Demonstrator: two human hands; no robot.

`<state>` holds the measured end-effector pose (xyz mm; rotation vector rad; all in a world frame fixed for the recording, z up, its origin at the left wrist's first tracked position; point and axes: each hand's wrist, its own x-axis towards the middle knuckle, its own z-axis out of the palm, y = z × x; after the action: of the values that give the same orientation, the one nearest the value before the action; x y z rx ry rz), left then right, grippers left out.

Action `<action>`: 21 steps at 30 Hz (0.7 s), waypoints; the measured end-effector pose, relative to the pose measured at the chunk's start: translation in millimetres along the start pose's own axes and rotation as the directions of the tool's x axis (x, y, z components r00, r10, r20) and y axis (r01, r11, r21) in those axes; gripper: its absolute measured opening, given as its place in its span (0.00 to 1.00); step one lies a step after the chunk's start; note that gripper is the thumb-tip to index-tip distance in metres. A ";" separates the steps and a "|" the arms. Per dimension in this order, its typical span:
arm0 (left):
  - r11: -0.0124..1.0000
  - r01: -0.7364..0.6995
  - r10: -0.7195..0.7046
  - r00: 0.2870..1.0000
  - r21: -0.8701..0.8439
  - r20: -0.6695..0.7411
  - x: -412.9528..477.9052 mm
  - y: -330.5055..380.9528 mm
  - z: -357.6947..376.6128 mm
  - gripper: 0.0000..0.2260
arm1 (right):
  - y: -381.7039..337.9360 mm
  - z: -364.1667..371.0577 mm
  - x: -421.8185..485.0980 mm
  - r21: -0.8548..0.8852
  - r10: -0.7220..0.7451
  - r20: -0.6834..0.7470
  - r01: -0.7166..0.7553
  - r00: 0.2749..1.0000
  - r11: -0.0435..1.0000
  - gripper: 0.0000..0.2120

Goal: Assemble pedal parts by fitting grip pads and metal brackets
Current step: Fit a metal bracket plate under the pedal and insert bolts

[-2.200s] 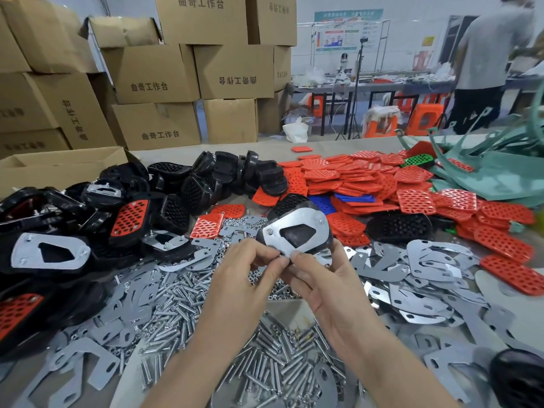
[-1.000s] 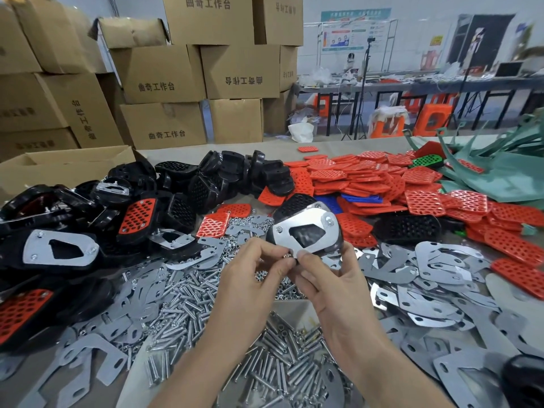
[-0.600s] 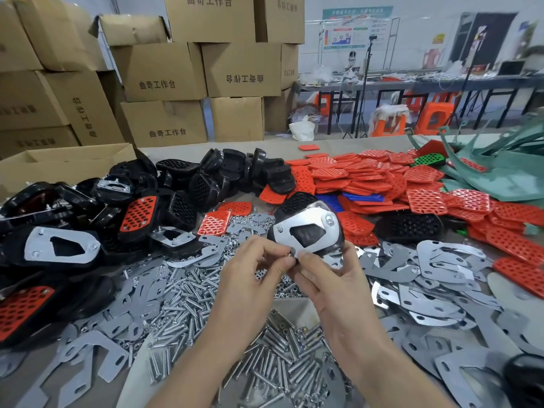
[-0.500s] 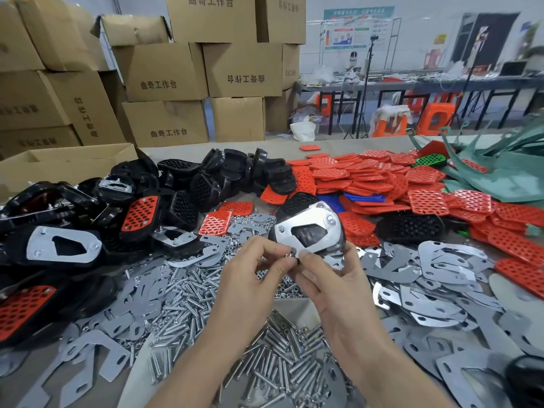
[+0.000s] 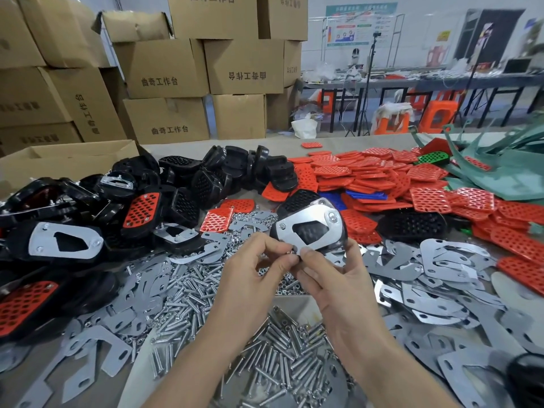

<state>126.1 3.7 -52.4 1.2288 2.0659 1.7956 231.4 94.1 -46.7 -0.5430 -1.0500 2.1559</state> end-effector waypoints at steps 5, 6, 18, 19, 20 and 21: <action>0.999 0.022 -0.022 1.000 -0.024 -0.008 0.2 1.1 0.8 0.07 | 0.7 -0.1 0.0 0.001 -0.019 0.010 0.019 1.000 1.000 0.23; 0.999 0.027 -0.028 1.000 -0.027 -0.012 0.3 1.3 1.2 0.07 | 1.0 -0.4 0.4 -0.004 -0.026 0.007 0.026 1.000 1.000 0.21; 0.993 -0.118 0.117 0.992 0.027 0.044 0.7 2.8 -2.5 0.14 | 0.4 -1.4 2.8 0.001 -0.044 0.009 0.044 0.999 0.999 0.20; 0.990 -0.135 0.132 0.989 0.034 0.064 0.0 2.2 -3.2 0.14 | 0.5 -1.6 2.9 0.004 -0.036 0.022 0.036 0.999 0.999 0.21; 0.990 -0.135 0.132 0.988 0.027 0.079 -1.0 1.9 -3.4 0.14 | 0.8 -2.1 2.6 0.004 -0.025 0.030 0.025 0.999 1.000 0.23; 0.994 -0.111 0.111 0.991 0.002 0.080 -1.9 1.9 -2.8 0.13 | 0.9 -2.3 2.7 0.004 -0.012 0.031 0.012 0.999 1.000 0.26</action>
<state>126.7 0.2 -50.6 1.4193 1.9991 1.7553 230.5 96.9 -49.0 -0.5018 -1.0633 2.1621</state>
